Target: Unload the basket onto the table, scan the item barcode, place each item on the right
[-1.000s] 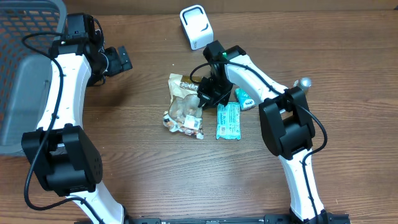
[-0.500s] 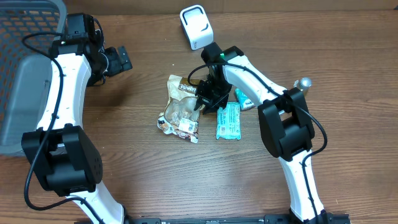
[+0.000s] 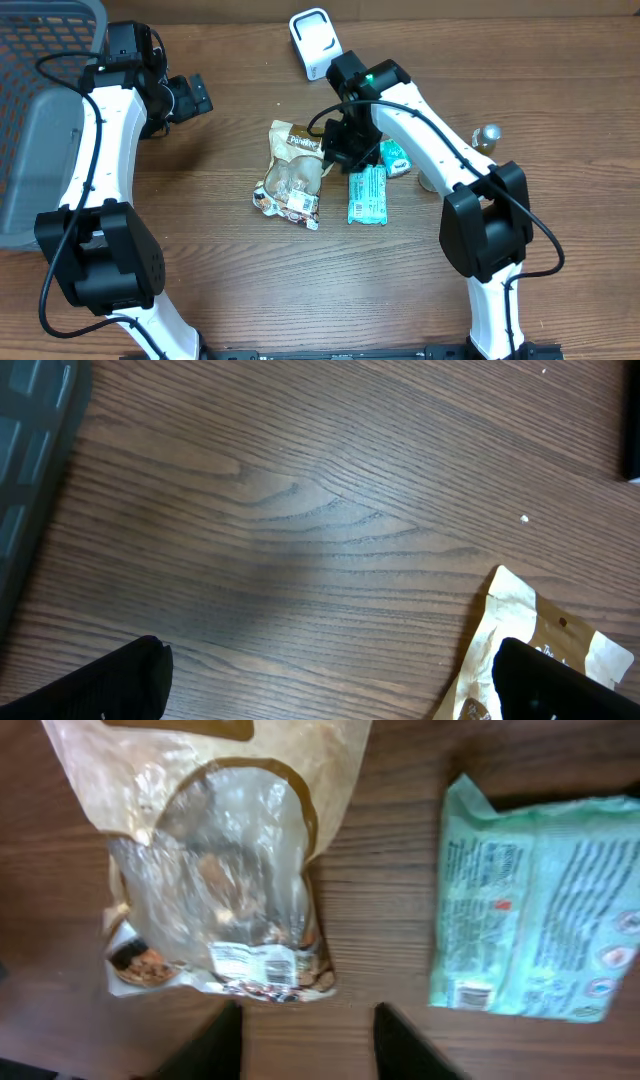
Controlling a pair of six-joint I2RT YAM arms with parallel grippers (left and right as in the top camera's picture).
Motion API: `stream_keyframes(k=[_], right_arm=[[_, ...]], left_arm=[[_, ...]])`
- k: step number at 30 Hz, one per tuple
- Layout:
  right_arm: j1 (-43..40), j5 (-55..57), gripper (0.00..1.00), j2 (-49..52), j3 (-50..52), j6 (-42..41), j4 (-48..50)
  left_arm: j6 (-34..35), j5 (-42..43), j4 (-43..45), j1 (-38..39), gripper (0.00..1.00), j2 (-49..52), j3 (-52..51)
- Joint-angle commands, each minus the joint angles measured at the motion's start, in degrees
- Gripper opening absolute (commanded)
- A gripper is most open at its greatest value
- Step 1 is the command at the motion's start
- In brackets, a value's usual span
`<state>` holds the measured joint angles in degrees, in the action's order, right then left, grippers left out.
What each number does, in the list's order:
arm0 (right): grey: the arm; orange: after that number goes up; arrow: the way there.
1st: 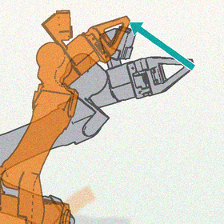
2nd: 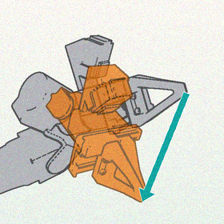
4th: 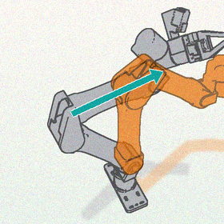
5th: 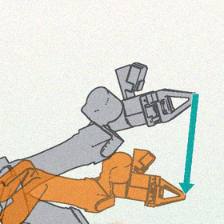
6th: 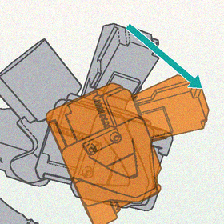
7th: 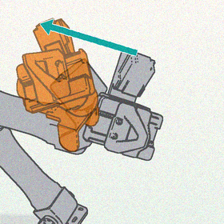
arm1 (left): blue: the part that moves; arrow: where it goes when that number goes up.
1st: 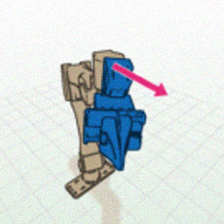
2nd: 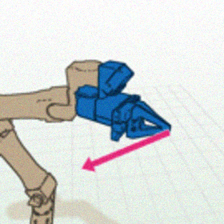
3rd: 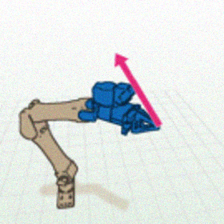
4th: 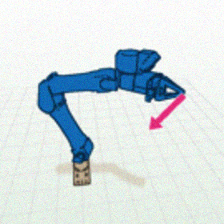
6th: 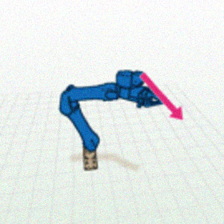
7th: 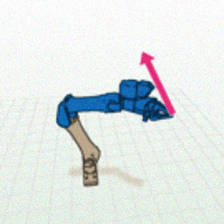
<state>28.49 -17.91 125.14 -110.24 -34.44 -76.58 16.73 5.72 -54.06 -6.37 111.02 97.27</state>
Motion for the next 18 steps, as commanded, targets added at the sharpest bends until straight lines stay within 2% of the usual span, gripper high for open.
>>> stream_keyframes(k=[1, 5, 6, 12, 18], right_arm=[[0.1, 1.4, 0.58, -1.4, 0.1, 3.5, -0.1], [0.0, 1.4, 0.14, -1.3, 0.1, 3.4, 0.7], [0.1, 1.4, 0.05, -1.3, 0.1, 3.4, 0.5], [2.2, 2.1, 0.04, -1.3, 3.1, 2.8, 0.9], [6.9, 5.5, 0.04, -1.3, 10.0, 1.1, 5.9]], left_arm=[[-0.4, -0.4, 0.1, 0.5, 1.0, -0.7, 0.9], [-0.4, -0.4, 0.1, 0.5, 1.0, -0.7, 0.9], [-0.4, -0.4, 0.1, 0.5, 1.0, -0.7, 0.9], [-0.5, -0.4, 0.1, 0.4, 1.0, -0.7, 0.9], [-0.4, -0.4, 0.1, 0.5, 1.0, -0.7, 0.9]])
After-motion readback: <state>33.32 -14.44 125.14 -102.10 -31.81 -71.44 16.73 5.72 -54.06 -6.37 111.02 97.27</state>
